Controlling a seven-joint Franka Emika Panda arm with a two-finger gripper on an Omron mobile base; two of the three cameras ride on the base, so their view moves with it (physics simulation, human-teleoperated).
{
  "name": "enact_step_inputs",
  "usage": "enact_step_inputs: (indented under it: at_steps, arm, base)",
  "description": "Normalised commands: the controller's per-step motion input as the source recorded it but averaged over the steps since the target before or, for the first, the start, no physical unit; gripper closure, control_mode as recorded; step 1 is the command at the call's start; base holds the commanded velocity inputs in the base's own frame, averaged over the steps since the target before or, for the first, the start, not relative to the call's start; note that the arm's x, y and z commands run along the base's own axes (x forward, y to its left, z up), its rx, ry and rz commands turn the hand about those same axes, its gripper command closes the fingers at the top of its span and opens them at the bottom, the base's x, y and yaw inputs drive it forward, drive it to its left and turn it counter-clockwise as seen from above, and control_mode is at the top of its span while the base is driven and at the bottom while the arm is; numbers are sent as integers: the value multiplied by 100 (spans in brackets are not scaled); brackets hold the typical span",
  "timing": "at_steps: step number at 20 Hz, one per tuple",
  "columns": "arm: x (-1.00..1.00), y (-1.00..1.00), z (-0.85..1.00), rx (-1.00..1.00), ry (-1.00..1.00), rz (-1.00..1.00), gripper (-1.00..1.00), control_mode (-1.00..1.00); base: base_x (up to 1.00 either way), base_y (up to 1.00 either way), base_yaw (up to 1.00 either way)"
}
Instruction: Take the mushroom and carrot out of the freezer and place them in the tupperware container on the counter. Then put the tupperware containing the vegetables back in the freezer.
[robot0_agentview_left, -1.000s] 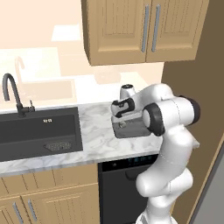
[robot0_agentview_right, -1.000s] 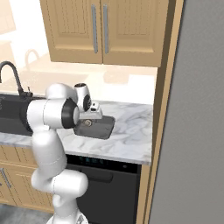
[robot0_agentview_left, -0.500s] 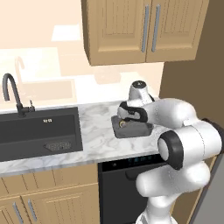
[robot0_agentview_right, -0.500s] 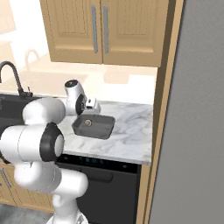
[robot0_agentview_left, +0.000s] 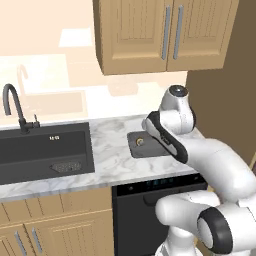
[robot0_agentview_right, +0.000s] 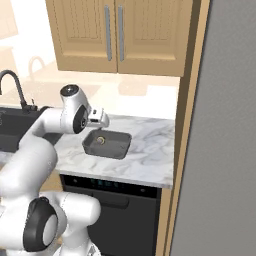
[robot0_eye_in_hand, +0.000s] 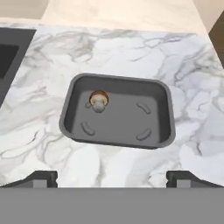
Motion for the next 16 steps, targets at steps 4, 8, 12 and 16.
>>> enact_step_inputs:
  at_steps: [4,8,12,16]
  arm:
    - [-87,-9,31,8,15,0,-100,-100]
    - [-83,-6,10,6,19,0,-100,-100]
    - [-89,-14,0,5,13,0,-100,-100]
    - [-73,-11,-2,3,11,0,-100,-100]
  base:
    - [0,0,0]
    - [0,0,0]
    - [0,0,0]
    - [0,0,0]
